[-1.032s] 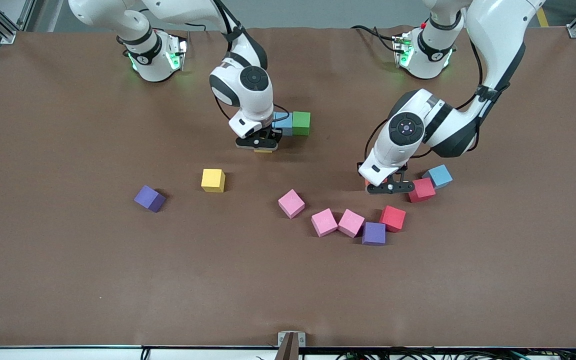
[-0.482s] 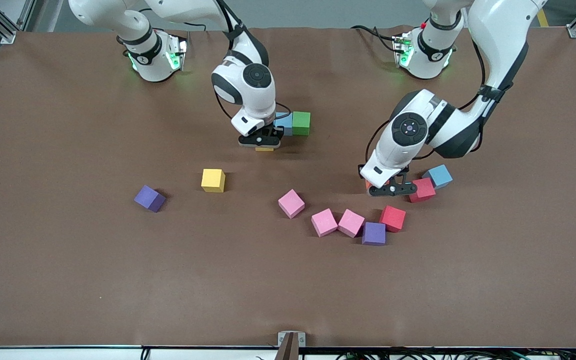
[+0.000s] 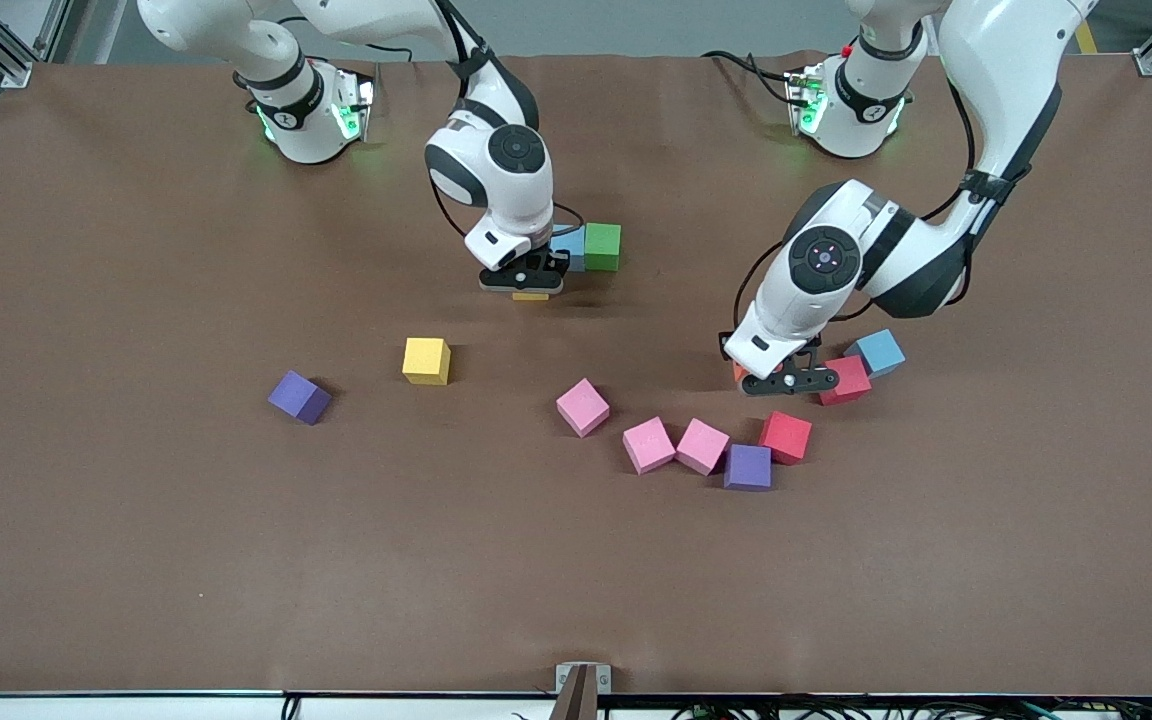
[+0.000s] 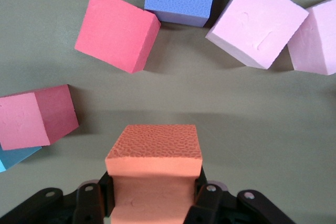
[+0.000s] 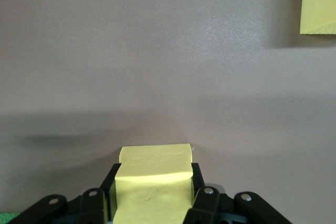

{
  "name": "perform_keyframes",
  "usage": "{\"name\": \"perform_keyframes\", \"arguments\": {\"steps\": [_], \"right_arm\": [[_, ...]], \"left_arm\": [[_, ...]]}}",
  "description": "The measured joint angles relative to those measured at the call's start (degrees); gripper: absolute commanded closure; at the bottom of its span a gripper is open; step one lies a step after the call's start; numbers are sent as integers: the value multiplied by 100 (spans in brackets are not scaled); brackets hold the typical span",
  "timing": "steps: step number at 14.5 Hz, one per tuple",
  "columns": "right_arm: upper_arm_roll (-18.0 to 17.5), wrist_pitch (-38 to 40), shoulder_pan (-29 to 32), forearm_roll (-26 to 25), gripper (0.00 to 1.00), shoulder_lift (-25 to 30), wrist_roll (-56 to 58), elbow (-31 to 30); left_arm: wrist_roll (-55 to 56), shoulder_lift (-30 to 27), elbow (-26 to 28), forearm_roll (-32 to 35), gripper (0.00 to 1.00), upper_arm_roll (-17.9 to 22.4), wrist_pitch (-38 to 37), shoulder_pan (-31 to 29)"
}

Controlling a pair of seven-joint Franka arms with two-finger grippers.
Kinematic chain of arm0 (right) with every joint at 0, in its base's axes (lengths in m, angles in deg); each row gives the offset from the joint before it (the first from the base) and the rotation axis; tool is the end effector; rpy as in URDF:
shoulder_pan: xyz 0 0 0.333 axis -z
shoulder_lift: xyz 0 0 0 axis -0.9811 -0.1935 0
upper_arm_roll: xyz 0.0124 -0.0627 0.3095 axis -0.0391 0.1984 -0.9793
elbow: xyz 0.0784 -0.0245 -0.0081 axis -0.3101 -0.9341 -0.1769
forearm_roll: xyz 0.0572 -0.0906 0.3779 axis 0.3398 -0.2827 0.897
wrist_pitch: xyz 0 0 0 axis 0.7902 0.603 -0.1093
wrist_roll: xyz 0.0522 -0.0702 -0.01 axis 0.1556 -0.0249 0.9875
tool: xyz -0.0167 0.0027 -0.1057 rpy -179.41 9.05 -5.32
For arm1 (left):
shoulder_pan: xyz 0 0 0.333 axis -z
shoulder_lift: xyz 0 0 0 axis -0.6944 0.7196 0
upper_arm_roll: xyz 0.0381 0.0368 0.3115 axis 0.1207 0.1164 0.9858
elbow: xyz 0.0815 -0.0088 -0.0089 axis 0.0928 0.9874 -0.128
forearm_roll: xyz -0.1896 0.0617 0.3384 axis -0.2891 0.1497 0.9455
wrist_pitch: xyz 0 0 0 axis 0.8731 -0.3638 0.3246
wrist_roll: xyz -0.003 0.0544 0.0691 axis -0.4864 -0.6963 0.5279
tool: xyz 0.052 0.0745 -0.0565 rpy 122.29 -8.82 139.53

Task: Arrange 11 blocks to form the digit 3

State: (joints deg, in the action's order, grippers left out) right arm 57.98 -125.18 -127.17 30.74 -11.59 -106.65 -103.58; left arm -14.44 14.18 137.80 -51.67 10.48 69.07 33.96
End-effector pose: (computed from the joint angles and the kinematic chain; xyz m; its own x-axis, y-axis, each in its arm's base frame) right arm 0.3565 0.4475 0.2127 0.9989 -0.0350 0.0311 -0.0364 -0.9983 0.0459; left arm 0.5314 -0.2682 0.2889 0.9972 0.0480 -0.0578 0.0451 -0.9977 -0.0505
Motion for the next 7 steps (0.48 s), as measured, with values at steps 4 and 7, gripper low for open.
{"name": "perform_keyframes", "arguments": {"steps": [4,7], "right_arm": [[0,-6,-5,-3,98,-4,0,1],[-4,-12,-9,-85,86,-7,2,2]], "left_arm": [[0,0,0,-4,61,1,0,-3],[0,0,-4,-4,61,1,0,-3]]}}
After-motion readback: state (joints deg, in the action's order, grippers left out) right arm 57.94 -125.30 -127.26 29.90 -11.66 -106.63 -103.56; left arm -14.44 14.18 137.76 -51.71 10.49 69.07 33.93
